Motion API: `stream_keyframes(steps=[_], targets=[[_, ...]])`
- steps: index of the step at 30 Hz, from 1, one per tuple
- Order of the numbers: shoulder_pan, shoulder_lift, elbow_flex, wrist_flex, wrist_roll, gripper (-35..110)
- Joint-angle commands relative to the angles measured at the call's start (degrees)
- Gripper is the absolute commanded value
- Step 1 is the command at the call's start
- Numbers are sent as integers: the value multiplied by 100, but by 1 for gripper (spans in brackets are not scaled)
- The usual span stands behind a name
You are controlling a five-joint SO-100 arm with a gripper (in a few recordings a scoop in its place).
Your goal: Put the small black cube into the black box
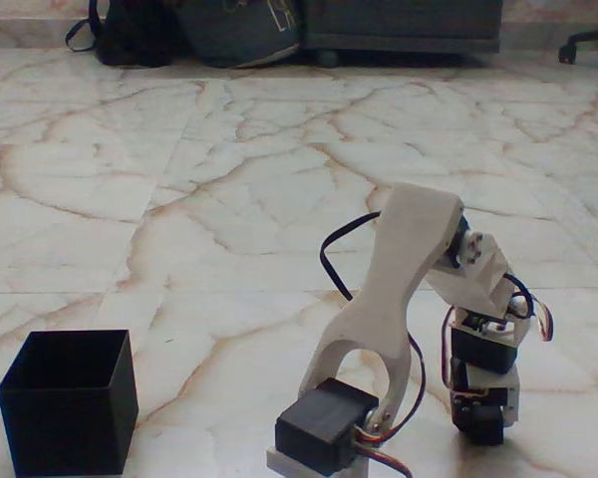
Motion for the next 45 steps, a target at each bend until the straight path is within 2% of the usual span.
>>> stream_keyframes(steps=[1, 6, 11, 22, 35, 45], targets=[[-97, 246, -211, 158, 70, 2], [-492, 1292, -826, 1784, 501, 2], [-1239, 2039, -853, 2540, 1072, 2], [-3542, 2479, -809, 2268, 2918, 2], [-5774, 3463, 79, 1898, 3691, 2], [-7427, 3489, 141, 1521, 5027, 2]])
